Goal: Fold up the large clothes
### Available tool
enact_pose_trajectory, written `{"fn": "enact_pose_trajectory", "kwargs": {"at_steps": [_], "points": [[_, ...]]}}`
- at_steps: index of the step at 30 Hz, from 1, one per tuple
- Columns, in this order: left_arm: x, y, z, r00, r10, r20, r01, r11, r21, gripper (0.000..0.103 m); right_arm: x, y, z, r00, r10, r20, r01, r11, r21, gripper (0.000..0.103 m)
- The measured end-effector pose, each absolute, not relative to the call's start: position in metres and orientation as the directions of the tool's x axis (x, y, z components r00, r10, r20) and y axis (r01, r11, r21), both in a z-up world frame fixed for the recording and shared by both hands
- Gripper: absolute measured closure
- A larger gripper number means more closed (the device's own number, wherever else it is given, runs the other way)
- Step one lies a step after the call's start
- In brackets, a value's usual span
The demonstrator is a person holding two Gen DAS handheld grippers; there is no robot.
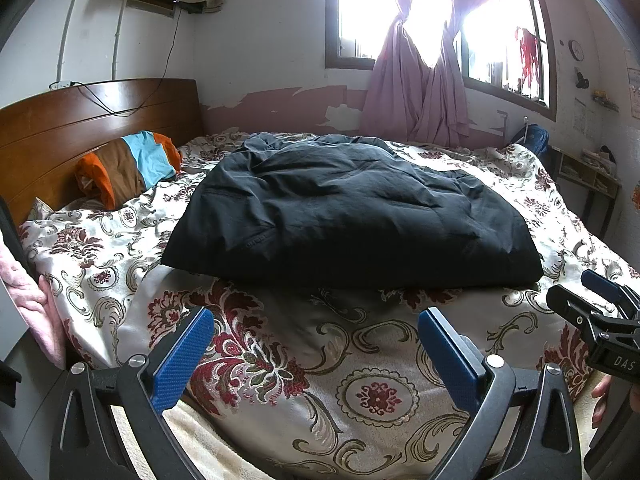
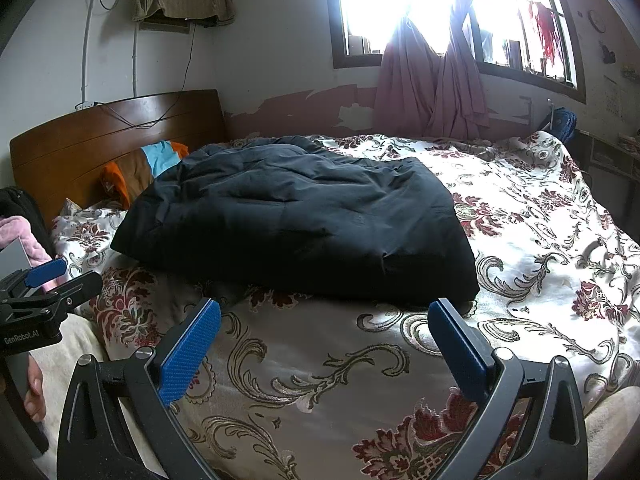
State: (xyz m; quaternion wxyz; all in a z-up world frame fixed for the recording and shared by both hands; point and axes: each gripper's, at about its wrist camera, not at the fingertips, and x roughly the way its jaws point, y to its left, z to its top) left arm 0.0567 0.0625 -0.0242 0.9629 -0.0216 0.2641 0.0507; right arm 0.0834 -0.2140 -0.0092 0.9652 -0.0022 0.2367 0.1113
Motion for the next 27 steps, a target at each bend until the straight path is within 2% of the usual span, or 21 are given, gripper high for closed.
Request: {"fn": "enact_pose_trajectory", "kwargs": {"at_steps": [27], "points": [[0.0589, 0.0636, -0.0261, 0.847, 0.091, -0.524, -0.113, 0.993, -0.011, 0.000, 0.0804, -0.2127, -0.0143, 0.858, 0.216, -0.466, -0.218, 0.975, 0.050, 0.001]]}}
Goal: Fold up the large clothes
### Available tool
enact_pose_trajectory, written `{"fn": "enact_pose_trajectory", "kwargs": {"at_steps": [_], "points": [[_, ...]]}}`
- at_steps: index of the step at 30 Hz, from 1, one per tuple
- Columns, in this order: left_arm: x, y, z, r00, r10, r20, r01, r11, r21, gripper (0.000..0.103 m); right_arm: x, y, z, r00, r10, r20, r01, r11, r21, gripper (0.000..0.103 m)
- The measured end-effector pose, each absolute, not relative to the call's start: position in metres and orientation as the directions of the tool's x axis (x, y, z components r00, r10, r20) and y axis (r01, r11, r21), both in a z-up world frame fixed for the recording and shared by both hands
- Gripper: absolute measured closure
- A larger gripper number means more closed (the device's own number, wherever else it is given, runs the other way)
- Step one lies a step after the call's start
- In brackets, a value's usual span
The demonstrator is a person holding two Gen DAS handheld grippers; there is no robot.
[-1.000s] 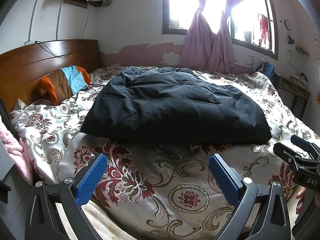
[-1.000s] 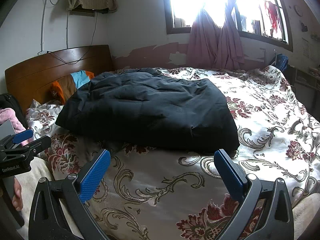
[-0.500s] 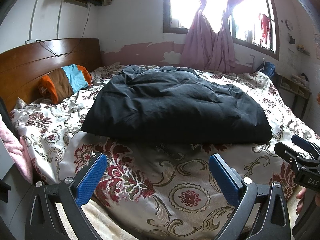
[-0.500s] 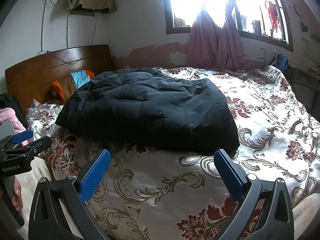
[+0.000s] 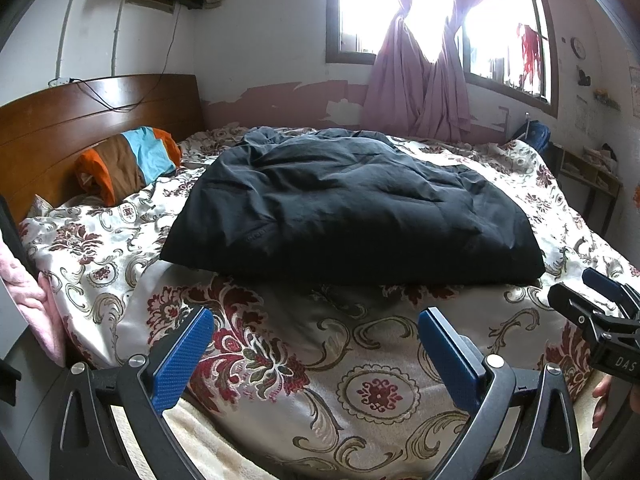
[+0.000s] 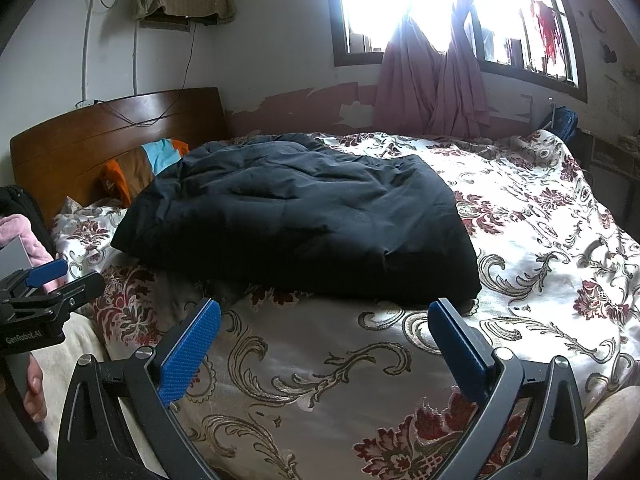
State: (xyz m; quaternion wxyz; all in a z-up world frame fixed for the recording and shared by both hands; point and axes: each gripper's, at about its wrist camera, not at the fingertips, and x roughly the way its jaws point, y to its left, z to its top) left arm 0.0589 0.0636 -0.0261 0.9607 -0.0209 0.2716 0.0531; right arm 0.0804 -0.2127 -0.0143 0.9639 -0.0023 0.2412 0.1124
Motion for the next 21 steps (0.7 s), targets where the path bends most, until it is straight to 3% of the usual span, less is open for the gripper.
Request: {"fn": "enact_pose_trajectory", "kwargs": {"at_steps": [21], "points": [[0.0543, 0.0569, -0.0248, 0.859, 0.139, -0.492, -0.138, 0.990, 0.037, 0.000, 0.0795, -0.2125, -0.0174, 0.848, 0.213, -0.485, -0.219, 0.975, 0.045, 0.001]]}}
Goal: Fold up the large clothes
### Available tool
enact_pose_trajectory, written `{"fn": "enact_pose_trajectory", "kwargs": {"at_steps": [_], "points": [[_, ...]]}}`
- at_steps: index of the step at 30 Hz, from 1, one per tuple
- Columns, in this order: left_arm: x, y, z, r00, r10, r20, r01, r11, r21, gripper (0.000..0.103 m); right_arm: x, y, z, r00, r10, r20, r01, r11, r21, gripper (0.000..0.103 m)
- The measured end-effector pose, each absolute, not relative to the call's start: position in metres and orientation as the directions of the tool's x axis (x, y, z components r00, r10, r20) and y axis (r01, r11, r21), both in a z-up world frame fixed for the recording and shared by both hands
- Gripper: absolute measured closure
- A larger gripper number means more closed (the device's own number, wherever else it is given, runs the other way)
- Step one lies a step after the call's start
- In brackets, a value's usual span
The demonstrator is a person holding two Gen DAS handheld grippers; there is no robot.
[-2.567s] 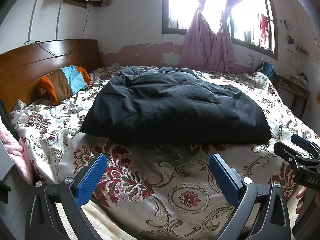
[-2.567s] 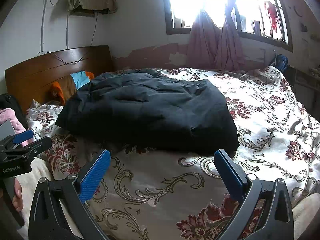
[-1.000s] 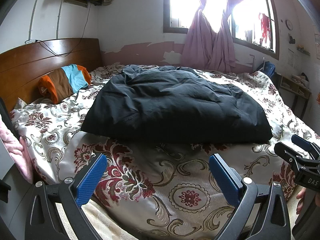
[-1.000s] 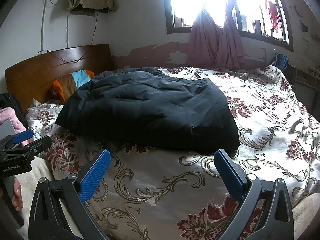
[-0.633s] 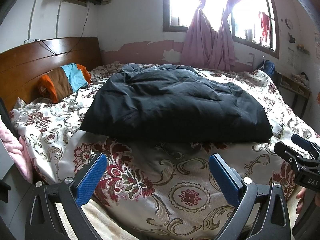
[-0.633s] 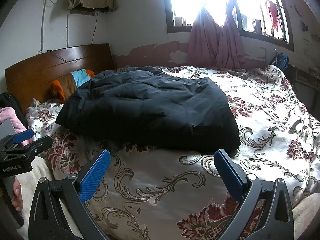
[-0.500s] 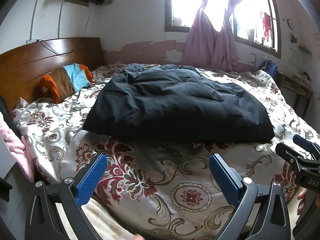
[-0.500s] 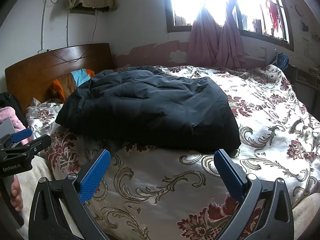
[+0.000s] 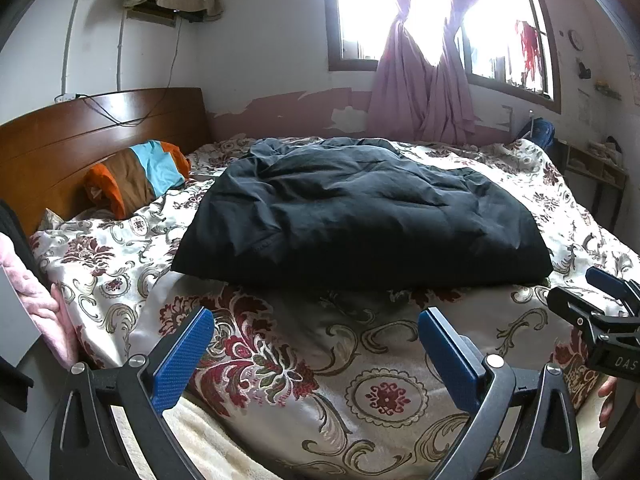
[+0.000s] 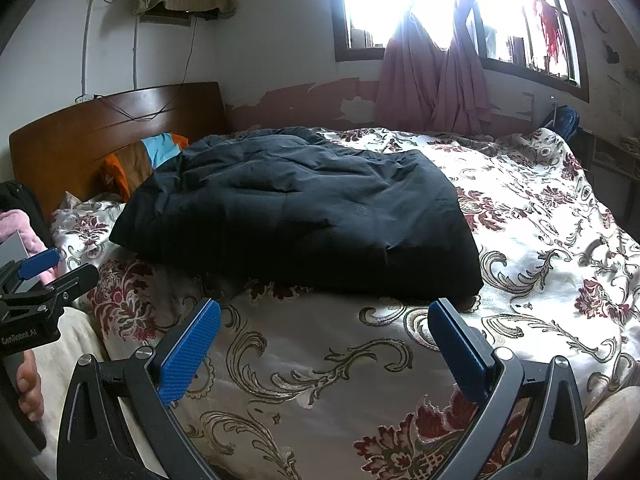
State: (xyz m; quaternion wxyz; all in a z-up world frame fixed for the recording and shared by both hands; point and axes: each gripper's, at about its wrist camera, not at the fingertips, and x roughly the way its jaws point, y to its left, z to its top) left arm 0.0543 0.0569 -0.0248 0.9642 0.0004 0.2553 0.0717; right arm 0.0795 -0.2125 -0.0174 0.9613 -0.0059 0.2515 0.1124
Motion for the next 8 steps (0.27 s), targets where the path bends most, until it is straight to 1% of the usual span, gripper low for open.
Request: {"fn": "enact_pose_trajectory", "kwargs": {"at_steps": [8], "points": [[0.0538, 0.0574, -0.0251, 0.858, 0.144, -0.493, -0.143, 0.989, 0.039, 0.000, 0.0794, -0.2134, -0.0172, 0.846, 0.212, -0.489, -0.218, 0.975, 0.046, 0.001]]}}
